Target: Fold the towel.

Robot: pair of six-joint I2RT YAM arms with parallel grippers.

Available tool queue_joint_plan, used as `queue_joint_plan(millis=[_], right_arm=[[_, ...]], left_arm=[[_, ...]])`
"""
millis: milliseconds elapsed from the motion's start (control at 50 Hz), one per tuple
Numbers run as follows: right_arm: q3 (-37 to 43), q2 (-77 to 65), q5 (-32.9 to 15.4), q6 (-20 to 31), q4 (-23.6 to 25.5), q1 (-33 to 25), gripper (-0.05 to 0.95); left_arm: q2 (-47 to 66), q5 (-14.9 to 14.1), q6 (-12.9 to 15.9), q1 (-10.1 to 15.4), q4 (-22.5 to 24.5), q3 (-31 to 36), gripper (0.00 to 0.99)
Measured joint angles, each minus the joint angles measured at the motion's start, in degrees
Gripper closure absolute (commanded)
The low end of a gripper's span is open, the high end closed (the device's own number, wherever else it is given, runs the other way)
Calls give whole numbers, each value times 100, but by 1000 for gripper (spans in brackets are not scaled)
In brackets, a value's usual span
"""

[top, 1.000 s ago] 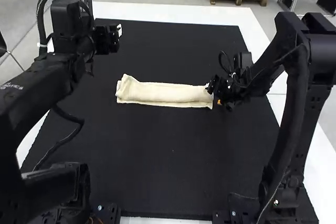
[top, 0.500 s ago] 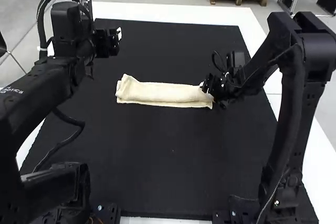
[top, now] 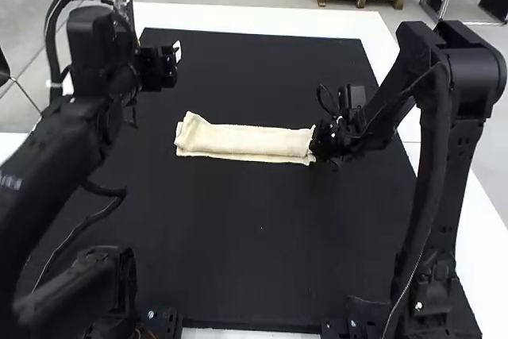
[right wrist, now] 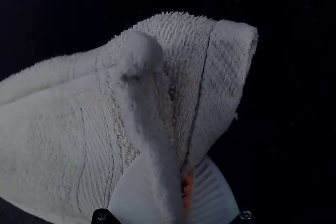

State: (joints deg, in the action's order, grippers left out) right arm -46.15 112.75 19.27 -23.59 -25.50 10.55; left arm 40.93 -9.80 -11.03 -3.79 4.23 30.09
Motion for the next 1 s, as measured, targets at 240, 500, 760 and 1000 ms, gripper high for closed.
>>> queue_joint_plan(millis=[240,500,760,1000], right_arm=[[0,-4,164,155,20,-555,902],[-2,-385,216,376,284,-1128,902],[-4,-691,264,640,619,-1436,902],[-4,-846,293,809,758,-1622,902]], left_arm=[[-839,306,-22,7,-52,-240,31],[-1167,396,-74,4,778,-772,31],[-1878,402,-212,4,1001,-949,31],[-3115,426,-236,4,1027,-1235,33]])
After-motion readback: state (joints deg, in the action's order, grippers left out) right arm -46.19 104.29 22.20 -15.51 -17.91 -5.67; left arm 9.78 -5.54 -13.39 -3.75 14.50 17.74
